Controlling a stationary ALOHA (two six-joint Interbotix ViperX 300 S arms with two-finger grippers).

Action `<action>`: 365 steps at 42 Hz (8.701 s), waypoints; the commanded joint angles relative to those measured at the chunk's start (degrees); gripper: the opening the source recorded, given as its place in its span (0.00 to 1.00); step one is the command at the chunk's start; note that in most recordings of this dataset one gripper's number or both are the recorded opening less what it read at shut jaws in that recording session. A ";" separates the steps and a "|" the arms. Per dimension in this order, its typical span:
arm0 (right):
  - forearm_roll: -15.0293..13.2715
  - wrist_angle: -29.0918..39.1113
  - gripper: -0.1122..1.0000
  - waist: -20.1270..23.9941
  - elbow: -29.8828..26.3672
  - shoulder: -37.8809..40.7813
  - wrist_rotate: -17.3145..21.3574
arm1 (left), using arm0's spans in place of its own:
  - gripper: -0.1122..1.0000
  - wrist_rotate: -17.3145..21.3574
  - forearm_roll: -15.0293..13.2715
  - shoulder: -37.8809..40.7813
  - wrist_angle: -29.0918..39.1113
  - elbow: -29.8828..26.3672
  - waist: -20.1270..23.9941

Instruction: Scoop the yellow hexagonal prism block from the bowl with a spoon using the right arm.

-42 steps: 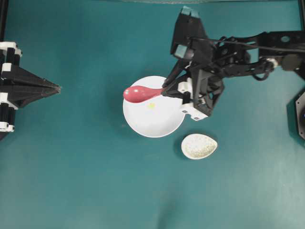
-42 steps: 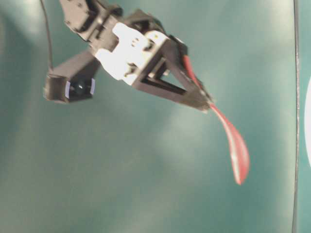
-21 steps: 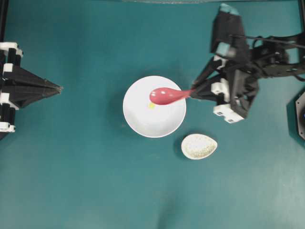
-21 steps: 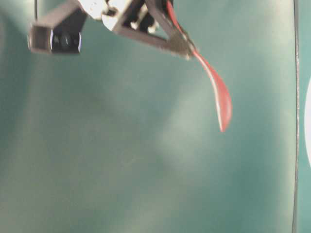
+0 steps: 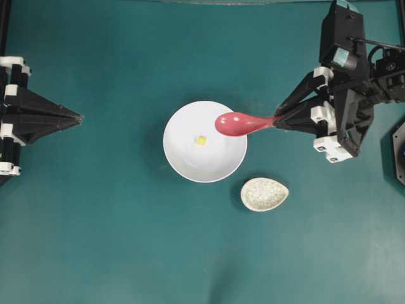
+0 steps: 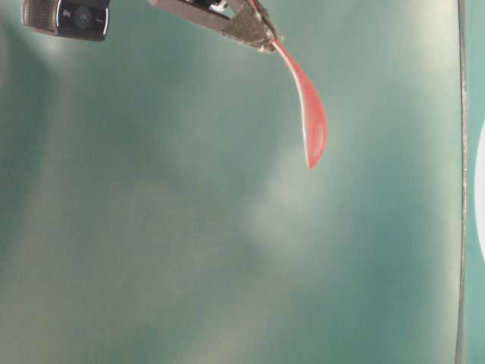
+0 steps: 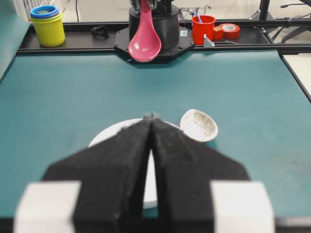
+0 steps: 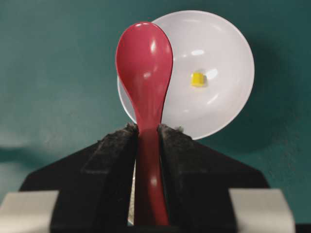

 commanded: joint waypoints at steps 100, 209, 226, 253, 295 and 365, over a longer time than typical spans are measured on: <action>-7.56 23.73 0.31 -0.97 -18.90 31.90 6.33 | 0.10 -0.09 0.18 0.18 -0.35 -0.79 0.00; -6.06 9.32 0.31 0.09 -21.09 23.73 6.33 | 0.10 0.00 0.18 0.09 -0.26 -0.79 0.09; -6.06 9.32 0.31 0.09 -20.92 23.47 6.42 | 0.10 0.00 0.18 0.09 -0.26 -0.79 0.09; -5.80 0.97 0.31 6.24 -5.01 9.67 11.87 | 0.10 -0.26 0.18 0.09 0.70 -0.79 0.00; -5.98 -19.95 0.31 18.90 22.32 4.04 19.51 | 0.10 -0.44 0.18 0.44 0.70 -0.70 0.00; -22.50 -42.45 0.56 18.11 29.09 7.12 19.16 | 0.10 -0.53 0.18 0.53 0.79 -0.26 0.00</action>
